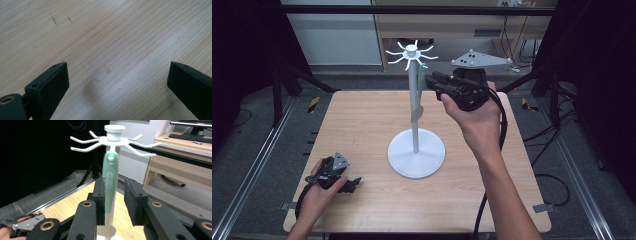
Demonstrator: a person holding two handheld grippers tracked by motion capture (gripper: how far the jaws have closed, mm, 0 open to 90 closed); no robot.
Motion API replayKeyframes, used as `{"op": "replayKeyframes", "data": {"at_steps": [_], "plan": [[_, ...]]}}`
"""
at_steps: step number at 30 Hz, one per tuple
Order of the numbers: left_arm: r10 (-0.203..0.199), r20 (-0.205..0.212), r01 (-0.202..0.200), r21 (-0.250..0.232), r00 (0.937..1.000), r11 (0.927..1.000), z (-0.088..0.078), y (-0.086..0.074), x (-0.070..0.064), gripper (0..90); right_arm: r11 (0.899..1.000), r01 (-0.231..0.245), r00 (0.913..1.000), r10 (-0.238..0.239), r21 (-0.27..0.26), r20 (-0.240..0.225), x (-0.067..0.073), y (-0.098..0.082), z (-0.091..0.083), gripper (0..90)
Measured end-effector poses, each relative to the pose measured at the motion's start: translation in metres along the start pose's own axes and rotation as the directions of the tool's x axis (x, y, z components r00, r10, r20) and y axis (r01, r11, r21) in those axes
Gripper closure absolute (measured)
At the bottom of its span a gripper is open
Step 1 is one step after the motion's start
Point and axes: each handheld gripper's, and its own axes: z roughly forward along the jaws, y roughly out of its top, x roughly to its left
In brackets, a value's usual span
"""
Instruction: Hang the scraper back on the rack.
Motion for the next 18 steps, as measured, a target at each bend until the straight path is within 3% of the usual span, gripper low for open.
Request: {"op": "replayKeyframes", "data": {"at_steps": [9,18], "plan": [[-0.011,-0.008,0.011,-0.004,0.9999,0.9999,-0.001,0.000,0.002,3.5,1.000,-0.012,0.9996,0.012,0.016,0.025,-0.010,-0.012,-0.015,71.3],[-0.033,-0.026,0.032,-0.021,0.9991,0.9993,-0.003,-0.001,0.005,3.5,0.999,-0.033,0.9987,0.032,0.033,0.040,-0.019,-0.026,-0.019,70.3]]}}
